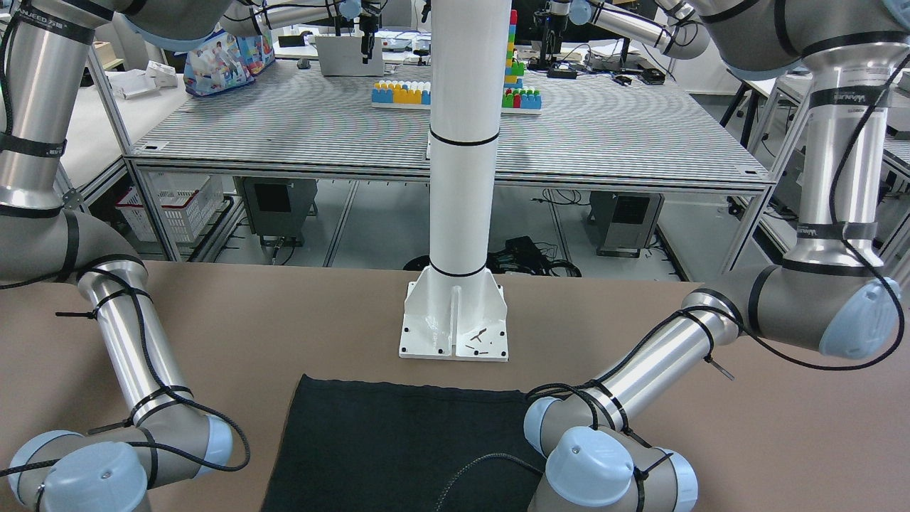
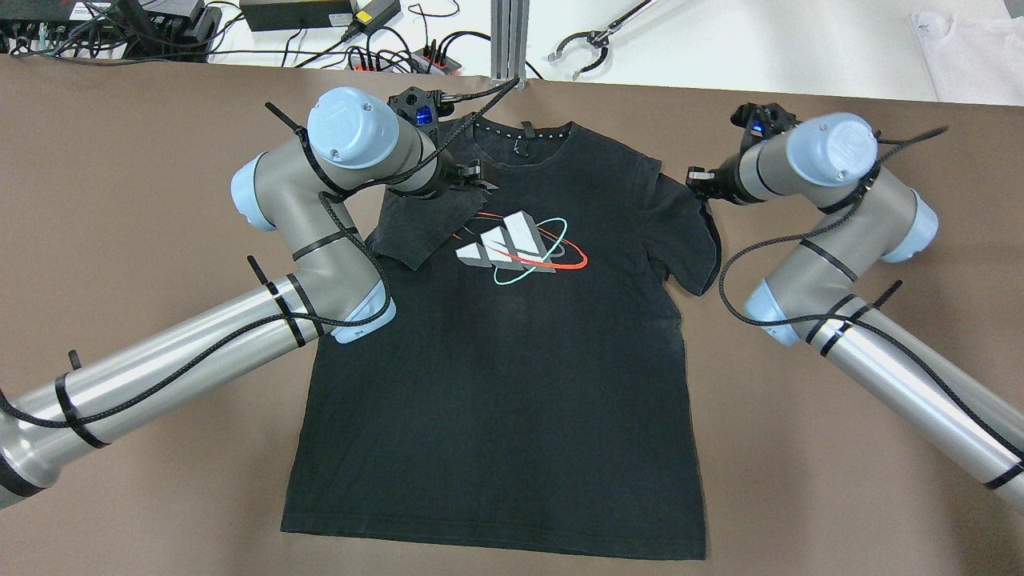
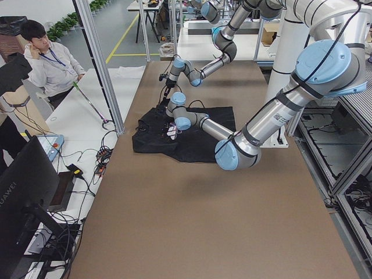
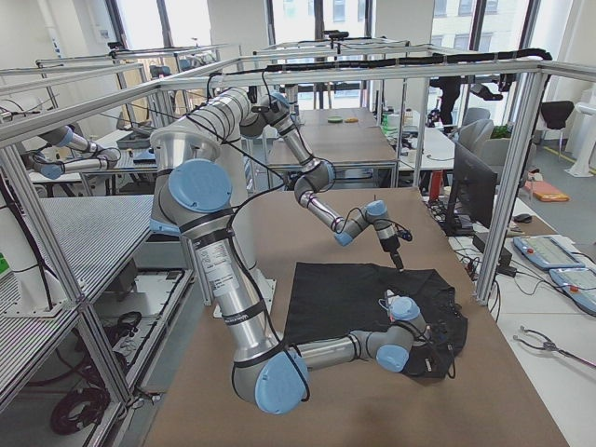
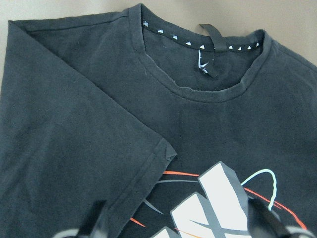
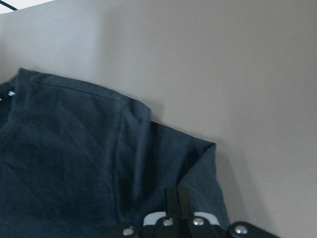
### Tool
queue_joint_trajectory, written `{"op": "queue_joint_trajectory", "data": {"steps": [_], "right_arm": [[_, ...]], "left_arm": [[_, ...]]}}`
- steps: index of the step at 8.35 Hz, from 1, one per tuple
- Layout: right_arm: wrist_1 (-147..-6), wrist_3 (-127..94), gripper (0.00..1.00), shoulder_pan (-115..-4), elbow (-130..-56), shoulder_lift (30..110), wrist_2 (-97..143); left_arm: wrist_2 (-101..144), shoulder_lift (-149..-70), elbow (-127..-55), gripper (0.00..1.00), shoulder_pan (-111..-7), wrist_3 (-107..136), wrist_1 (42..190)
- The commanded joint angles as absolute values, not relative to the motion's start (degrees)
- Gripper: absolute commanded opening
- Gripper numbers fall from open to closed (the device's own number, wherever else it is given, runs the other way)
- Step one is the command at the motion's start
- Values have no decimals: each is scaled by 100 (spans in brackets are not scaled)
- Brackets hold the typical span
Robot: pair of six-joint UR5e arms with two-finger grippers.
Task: Fold clothes
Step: 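Fold the sleeve nearest the right gripper inward onto the shirt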
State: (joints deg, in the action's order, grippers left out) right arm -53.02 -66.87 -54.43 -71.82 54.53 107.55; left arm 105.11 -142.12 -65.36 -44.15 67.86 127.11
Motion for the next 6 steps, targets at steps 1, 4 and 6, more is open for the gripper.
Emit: {"op": "queue_joint_trajectory", "data": {"steps": [1,4,6], "right_arm": [[-6283,-7467,0,-5083,-7304,4573,10706],[-6460,-7918,0,-4712,-7207,4290,10321],[-6451,-7928,0,-4475,-6954,4132,9811]], "left_arm": [[10512,-13941,-6539,100,-4613,6347,12727],[10529,-13773,-6530,100,-4702,6135,12885],[10529,-13772,-6530,100,-4702,6135,12885]]}}
